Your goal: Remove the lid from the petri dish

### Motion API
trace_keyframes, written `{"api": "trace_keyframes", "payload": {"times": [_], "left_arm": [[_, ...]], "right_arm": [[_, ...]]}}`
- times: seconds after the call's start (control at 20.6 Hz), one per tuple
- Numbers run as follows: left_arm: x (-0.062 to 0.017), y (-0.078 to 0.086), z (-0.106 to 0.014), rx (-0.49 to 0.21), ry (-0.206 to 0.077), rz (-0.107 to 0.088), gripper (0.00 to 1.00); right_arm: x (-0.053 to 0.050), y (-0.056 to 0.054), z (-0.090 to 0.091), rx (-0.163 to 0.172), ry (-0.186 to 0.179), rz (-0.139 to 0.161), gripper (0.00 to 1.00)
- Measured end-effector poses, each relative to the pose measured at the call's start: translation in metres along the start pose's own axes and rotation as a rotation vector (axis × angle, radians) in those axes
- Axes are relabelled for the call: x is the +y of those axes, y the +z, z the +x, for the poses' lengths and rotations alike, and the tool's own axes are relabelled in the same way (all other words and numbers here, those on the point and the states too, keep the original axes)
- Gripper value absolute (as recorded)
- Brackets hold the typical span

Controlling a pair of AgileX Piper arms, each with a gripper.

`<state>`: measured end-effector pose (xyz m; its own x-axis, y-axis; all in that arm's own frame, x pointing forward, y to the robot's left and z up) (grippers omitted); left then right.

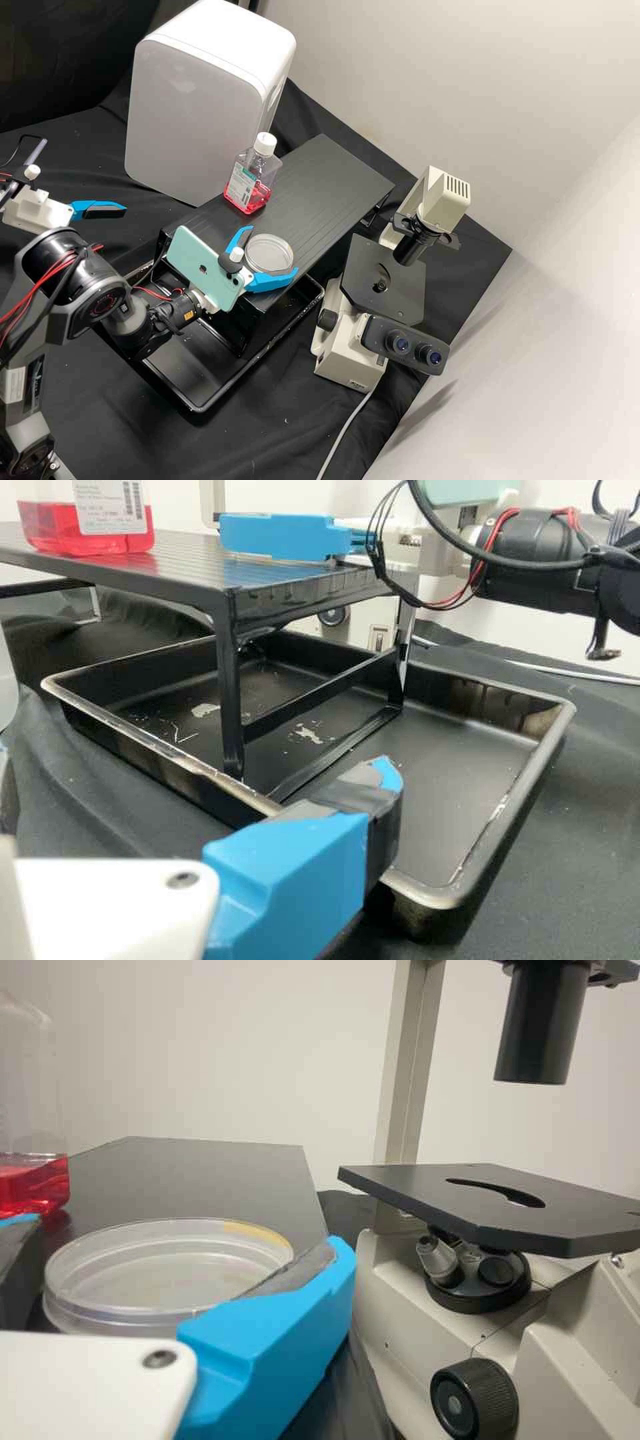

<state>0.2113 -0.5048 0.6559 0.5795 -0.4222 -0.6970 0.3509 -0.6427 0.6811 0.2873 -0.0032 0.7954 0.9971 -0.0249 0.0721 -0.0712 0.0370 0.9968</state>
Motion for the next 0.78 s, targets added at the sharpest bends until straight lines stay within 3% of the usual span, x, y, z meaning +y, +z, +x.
{"api": "trace_keyframes", "payload": {"times": [0.78], "left_arm": [[0.0002,-0.001,0.000,0.006,0.002,-0.003,1.00]], "right_arm": [[0.010,0.003,-0.006,-0.018,0.029,0.000,1.00]]}}
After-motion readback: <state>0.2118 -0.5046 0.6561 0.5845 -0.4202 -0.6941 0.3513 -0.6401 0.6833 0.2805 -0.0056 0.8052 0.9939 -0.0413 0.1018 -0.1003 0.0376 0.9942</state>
